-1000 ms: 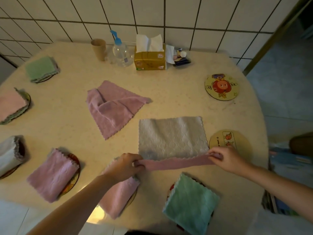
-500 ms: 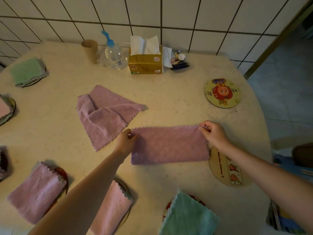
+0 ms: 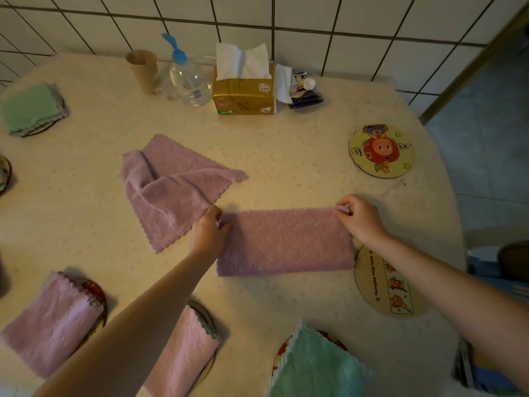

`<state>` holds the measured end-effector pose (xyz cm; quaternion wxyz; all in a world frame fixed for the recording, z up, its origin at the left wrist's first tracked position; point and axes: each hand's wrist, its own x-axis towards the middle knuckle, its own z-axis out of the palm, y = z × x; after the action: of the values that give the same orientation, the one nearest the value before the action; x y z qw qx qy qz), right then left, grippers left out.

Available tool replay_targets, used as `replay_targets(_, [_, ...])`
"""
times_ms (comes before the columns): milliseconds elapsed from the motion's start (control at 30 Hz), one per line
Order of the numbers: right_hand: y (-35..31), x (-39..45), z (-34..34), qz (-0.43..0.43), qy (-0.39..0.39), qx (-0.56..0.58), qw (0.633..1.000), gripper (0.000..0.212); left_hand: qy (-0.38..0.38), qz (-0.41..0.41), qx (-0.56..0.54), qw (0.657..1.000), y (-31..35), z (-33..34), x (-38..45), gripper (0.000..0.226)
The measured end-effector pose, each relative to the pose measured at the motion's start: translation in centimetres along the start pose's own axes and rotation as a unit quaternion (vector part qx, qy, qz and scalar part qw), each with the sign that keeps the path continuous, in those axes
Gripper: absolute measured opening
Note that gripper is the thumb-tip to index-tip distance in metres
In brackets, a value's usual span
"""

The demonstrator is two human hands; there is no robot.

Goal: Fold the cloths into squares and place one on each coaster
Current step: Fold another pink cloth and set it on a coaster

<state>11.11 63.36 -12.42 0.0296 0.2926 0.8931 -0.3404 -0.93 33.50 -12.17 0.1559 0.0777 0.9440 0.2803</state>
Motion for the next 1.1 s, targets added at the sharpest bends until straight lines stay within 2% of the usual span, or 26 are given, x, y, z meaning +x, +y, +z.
replay_targets(100, [-0.3,0.3,0.1,0.026,-0.013,0.003,1.000,0.028,-0.011,0.009,0.022,1.000,-0.3,-0.1,0.5,0.023])
replay_targets(267, [-0.7,0.6,0.2,0.062,-0.039,-0.007,0.997,0.021,-0.074,-0.047,-0.031,0.996,0.3,-0.9,1.9,0.037])
replay_targets(400, [-0.8,0.8,0.2,0.056,-0.055,-0.023,0.997,0.014,-0.112,-0.061,-0.015,0.992,0.4,-1.5,2.6,0.017])
replay_targets(500, [-0.8,0.3,-0.2,0.042,-0.040,-0.002,0.998,0.011,-0.122,-0.062,-0.071,0.988,0.1,-1.8,2.6,0.011])
replay_targets(667, [-0.8,0.3,-1.2,0.033,-0.034,0.060,0.997,0.018,-0.106,-0.059,-0.171,0.978,-0.5,-3.1,3.0,0.020])
replay_targets(833, [-0.8,1.0,-0.8,0.033,-0.015,0.051,0.998,0.026,0.005,-0.009,-0.058,0.998,0.5,-2.5,3.0,0.027])
replay_targets(900, [-1.0,1.0,-0.4,0.018,0.015,0.008,1.000,0.028,0.060,0.038,0.029,0.997,1.2,-1.7,1.9,0.029])
replay_targets(967, [-1.3,0.2,-0.1,-0.045,0.058,-0.092,0.993,0.034,0.069,0.163,0.101,0.979,1.4,-0.3,0.2,0.037])
replay_targets(1033, [-1.7,-1.3,0.4,-0.146,0.060,-0.153,0.975,0.035,0.008,0.302,0.105,0.947,1.6,1.4,-2.2,0.042])
replay_targets(1100, [-2.0,-3.3,1.3,-0.261,0.014,-0.155,0.953,0.029,-0.088,0.382,0.144,0.909,1.6,2.9,-5.0,0.048])
